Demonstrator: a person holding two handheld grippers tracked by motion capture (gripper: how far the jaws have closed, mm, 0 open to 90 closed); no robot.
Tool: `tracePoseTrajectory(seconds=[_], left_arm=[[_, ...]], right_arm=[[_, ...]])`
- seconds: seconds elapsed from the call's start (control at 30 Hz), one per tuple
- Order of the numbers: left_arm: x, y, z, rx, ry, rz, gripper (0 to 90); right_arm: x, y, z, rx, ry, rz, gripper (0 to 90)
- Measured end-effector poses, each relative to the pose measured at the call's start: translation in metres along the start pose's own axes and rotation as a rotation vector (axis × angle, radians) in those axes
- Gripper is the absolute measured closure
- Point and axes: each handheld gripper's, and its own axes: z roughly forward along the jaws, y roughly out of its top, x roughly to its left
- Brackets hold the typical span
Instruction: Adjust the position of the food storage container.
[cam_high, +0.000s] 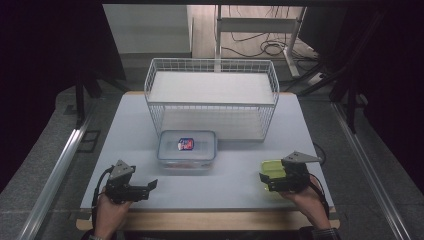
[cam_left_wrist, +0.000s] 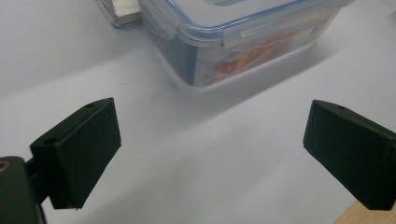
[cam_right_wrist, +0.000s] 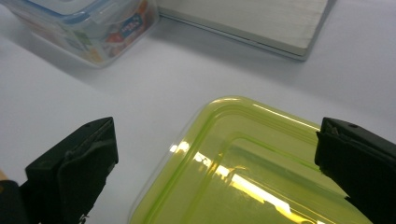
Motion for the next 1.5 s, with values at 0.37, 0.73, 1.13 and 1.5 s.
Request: tracePoseTrajectory(seconds=[0.37,0.73,1.13,1.5], left_arm=[[-0.003,-0.001,0.003,-0.051,-0.017,0.03,2.5],[-0.004,-0.002,0.003,-0.057,-0.036,0.035,2.8],[-0.005,-0.003,0.005,-0.047,-0.039,0.041,3.2],[-0.006,-0.003,0.005,-0.044,-0.04,0.047,3.3]], right_arm=[[0.003,0.004,-0.005,0.009,-0.004,0.02,53.2],[0.005,0.004,-0.014,0.028,0.055,0.017,89.4],[0.029,-0.004,-0.017,0.058,0.085,-0.036,88.3],[0.047,-0.015,-0.008,0.151,0.09,-0.119,89.5]])
